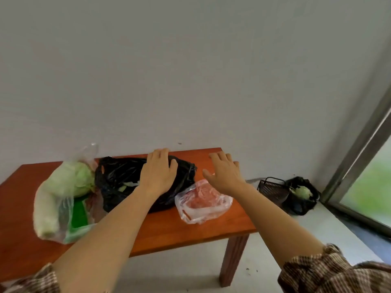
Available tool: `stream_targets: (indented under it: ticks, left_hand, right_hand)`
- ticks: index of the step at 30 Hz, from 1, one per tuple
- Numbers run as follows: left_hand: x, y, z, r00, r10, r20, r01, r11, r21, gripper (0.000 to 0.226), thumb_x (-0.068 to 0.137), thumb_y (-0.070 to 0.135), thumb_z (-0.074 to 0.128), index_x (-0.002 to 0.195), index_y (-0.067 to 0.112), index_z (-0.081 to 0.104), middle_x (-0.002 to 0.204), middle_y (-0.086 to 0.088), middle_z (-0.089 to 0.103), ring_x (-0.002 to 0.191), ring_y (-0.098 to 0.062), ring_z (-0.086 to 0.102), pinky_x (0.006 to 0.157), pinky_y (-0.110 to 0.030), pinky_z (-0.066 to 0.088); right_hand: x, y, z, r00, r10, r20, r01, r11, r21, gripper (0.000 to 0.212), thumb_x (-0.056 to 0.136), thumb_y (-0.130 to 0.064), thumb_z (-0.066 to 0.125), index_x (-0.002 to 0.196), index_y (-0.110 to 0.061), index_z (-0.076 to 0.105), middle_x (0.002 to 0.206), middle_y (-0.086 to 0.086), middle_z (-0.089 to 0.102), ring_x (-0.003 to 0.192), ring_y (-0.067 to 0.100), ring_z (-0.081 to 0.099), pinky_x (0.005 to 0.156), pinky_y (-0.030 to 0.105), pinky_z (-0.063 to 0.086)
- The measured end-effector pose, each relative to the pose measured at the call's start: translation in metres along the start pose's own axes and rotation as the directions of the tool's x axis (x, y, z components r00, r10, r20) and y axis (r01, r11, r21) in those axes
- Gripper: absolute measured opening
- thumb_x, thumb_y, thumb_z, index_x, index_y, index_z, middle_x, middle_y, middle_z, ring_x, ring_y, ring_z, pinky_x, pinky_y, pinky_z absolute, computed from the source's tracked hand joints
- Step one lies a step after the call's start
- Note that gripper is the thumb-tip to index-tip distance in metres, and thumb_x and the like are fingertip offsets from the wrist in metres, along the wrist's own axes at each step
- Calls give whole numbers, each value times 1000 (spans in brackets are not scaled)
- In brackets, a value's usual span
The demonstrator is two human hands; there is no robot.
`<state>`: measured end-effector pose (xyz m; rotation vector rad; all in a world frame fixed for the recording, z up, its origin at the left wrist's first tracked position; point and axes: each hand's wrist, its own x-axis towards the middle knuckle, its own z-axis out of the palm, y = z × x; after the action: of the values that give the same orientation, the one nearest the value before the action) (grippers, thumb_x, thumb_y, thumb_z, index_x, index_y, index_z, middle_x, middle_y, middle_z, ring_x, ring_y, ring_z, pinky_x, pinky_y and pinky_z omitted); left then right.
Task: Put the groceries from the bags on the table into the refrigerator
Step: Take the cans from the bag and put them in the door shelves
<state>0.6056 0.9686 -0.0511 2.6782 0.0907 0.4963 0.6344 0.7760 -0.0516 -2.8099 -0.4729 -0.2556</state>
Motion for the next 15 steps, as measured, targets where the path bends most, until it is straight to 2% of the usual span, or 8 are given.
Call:
stream_targets:
  ticks: [4, 7, 11, 15]
  left_hand:
    - [36, -72, 24, 987, -137, 85, 132, 989, 66, 50, 99, 34, 36, 143, 10, 33, 147, -11, 34, 138, -27, 24, 103, -43, 37]
    - [58, -122, 37, 970, -198, 142, 181, 976, 121, 52, 100, 36, 35, 145, 11, 30, 151, -12, 28, 142, -27, 17, 107, -44, 35]
    - [80, -171, 58, 968, -179, 176, 145, 971, 192, 52, 100, 34, 34, 146, 10, 28, 155, -13, 22, 145, -27, 11, 113, -41, 26]
    - [110, -218, 88, 958, -121, 260, 47, 961, 274, 55, 100, 35, 31, 150, 14, 19, 159, -11, 10, 147, -27, 2, 119, -42, 14]
  right_hand:
    - [63, -28, 54, 993, -39, 114, 40, 999, -8, 50, 95, -41, 45, 137, -15, 38, 140, 7, 38, 128, 29, 32, 101, 47, 30]
    - [103, -49, 95, 977, -63, 203, 64, 998, 5, 51, 96, -40, 45, 139, -15, 37, 141, 7, 38, 129, 29, 31, 103, 47, 29]
    - [134, -65, 143, 949, -105, 297, 111, 994, -2, 52, 96, -40, 44, 141, -16, 35, 143, 5, 36, 132, 27, 28, 107, 48, 25]
    - [165, -75, 187, 935, -98, 340, 118, 992, -40, 52, 97, -40, 44, 142, -16, 35, 144, 3, 36, 136, 25, 25, 111, 50, 18]
